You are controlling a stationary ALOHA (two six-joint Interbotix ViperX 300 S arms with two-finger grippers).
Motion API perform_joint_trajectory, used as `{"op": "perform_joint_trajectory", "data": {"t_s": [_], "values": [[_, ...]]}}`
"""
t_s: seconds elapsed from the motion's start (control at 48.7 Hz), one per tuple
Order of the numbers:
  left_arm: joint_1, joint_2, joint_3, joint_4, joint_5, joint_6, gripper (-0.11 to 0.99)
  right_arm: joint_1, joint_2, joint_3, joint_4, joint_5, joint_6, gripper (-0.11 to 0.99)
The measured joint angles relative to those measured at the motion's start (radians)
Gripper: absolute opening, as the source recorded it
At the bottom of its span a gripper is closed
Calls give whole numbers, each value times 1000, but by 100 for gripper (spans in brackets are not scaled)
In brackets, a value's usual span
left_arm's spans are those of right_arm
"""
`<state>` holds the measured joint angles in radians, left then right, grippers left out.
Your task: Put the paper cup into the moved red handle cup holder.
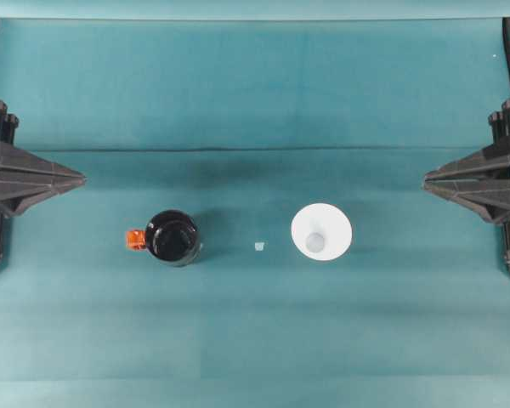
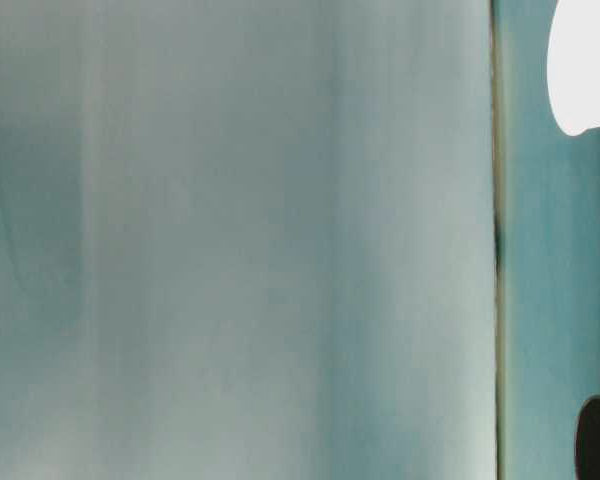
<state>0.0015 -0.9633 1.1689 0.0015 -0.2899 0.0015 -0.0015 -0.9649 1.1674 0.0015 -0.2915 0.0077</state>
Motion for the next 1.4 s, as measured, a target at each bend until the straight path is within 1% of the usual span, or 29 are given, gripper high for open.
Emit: {"op": "perform_joint_trajectory", "data": {"t_s": [0.041, 0.062, 0.082, 0.103, 0.123, 0.144, 0.185, 0.267, 0.349, 0.431, 0.616, 0.636, 0.78, 0.862, 0.903, 0.944, 0.964, 1.026, 1.087, 1.149, 1.272, 1.293, 1.334, 1.395], "values": [[-9, 6, -2, 3, 14, -12, 2, 2, 0, 0, 0, 0, 2, 1], [-15, 12, -2, 3, 28, -21, 2, 3, 0, 0, 5, 2, 2, 2], [-23, 20, -2, 5, 41, -26, 2, 5, 2, 0, 9, 5, 5, 1], [-32, 29, -3, 5, 52, -26, 2, 6, 3, 0, 17, 8, 9, -1], [-40, 37, -8, 8, 66, -31, 2, 9, 3, 2, 25, 14, 15, -3], [-44, 44, -11, 8, 80, -34, 2, 11, 3, 0, 32, 20, 23, -5], [-46, 54, -20, 8, 103, -37, 2, 12, 3, 0, 41, 40, 44, -8], [-44, 60, -40, 8, 147, -38, 2, 15, 3, 0, 49, 86, 87, -10], [-46, 66, -66, 9, 212, -44, 2, 15, 3, -2, 49, 144, 126, -10], [-46, 81, -87, 9, 288, -52, 2, 15, 6, -8, 51, 198, 149, -10], [-46, 146, -143, 9, 471, -80, 2, 15, 18, -32, 52, 316, 156, -10], [-46, 156, -150, 9, 489, -83, 2, 15, 21, -35, 51, 327, 156, -10], [-46, 232, -181, 9, 601, -86, 2, 15, 52, -54, 52, 434, 158, -10], [-46, 259, -189, 9, 649, -86, 2, 17, 77, -63, 51, 486, 158, -10], [-46, 268, -193, 11, 666, -86, 2, 15, 87, -66, 52, 511, 158, -10], [-46, 276, -196, 9, 680, -86, 2, 15, 98, -66, 51, 531, 158, -10], [-46, 279, -196, 9, 687, -86, 2, 14, 101, -66, 52, 538, 158, -10], [-46, 287, -201, 11, 703, -86, 2, 11, 114, -67, 51, 554, 158, -10], [-46, 290, -204, 11, 718, -86, 2, 6, 124, -67, 52, 560, 160, -10], [-46, 295, -206, 11, 736, -87, 2, 6, 130, -69, 51, 565, 158, -10], [-46, 305, -207, 11, 767, -89, 2, 6, 133, -69, 52, 568, 160, -10], [-46, 307, -209, 11, 770, -92, 2, 5, 132, -69, 51, 568, 158, -10], [-46, 313, -209, 11, 773, -94, 3, 5, 130, -69, 51, 569, 158, -10], [-44, 322, -210, 11, 775, -104, 3, 3, 130, -69, 52, 569, 158, -10]]}}
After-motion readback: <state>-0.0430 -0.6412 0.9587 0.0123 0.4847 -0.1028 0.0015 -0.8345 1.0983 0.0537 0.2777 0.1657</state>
